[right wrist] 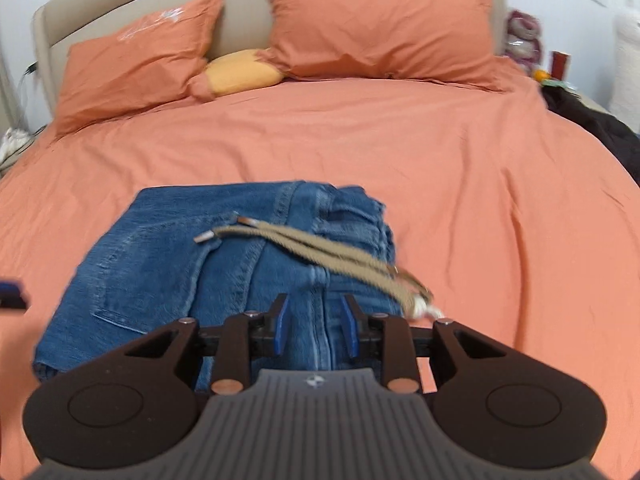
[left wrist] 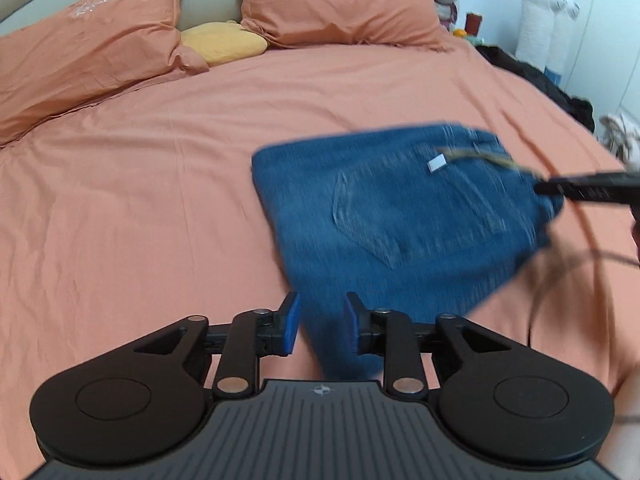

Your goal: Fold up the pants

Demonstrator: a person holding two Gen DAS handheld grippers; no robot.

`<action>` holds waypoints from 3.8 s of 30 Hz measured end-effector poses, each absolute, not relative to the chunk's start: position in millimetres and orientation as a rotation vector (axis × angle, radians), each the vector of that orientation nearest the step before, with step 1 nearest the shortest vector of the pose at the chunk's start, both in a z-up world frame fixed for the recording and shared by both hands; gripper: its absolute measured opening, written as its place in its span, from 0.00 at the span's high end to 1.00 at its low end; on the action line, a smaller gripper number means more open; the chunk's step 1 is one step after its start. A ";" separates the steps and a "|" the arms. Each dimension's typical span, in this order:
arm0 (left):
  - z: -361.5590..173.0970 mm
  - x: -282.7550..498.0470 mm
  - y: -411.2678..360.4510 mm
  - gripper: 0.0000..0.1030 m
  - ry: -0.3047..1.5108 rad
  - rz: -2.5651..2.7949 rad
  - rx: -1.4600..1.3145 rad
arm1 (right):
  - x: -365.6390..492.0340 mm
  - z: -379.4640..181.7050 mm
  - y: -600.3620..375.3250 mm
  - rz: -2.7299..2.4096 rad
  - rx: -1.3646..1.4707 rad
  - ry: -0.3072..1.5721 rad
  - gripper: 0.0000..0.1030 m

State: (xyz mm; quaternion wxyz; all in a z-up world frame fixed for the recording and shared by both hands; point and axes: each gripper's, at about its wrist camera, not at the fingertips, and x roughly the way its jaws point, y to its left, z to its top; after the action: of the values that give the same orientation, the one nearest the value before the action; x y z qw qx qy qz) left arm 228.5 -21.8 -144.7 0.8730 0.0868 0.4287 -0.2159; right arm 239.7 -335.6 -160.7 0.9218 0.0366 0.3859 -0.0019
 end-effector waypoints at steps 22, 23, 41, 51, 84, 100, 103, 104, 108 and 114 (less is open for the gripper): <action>-162.4 205.7 -35.3 0.79 0.881 -0.432 0.282 | 225.3 -210.3 -346.8 -0.064 0.237 0.687 0.69; -163.1 209.7 -34.4 0.79 0.907 -0.449 0.322 | 226.2 -210.9 -347.2 -0.063 0.238 0.692 0.69; -202.9 201.1 -19.2 0.78 1.118 -0.429 0.450 | 225.0 -215.0 -344.8 -0.050 0.198 0.715 0.70; -142.6 185.5 -33.4 0.54 0.969 -0.380 0.471 | 184.8 -191.8 -350.3 -0.116 0.292 0.672 0.49; -193.3 379.3 -10.5 0.19 1.122 -0.433 -0.240 | 197.5 -260.1 -408.6 -0.119 1.063 0.732 0.26; -206.5 399.3 -17.1 0.73 1.083 -0.477 -0.269 | 206.9 -268.3 -414.0 -0.071 1.062 0.689 0.54; -193.9 393.9 -22.6 0.82 1.056 -0.474 -0.207 | 203.4 -263.4 -413.7 -0.054 1.049 0.676 0.60; -189.1 391.5 -25.1 0.82 1.045 -0.471 -0.183 | 202.0 -260.3 -412.8 -0.047 1.036 0.669 0.61; -169.2 380.6 -37.6 0.84 1.006 -0.462 -0.108 | 197.7 -246.4 -409.4 -0.030 0.983 0.638 0.64; -134.2 363.2 -37.2 0.84 0.963 -0.484 -0.037 | 189.5 -216.8 -396.8 0.017 0.875 0.599 0.66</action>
State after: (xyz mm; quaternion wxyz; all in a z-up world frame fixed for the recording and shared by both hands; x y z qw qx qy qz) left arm 363.2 -37.2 -134.2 0.8581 -0.0175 0.4586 -0.2302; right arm 189.5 -396.8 -216.8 0.8625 0.4175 0.2858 0.0083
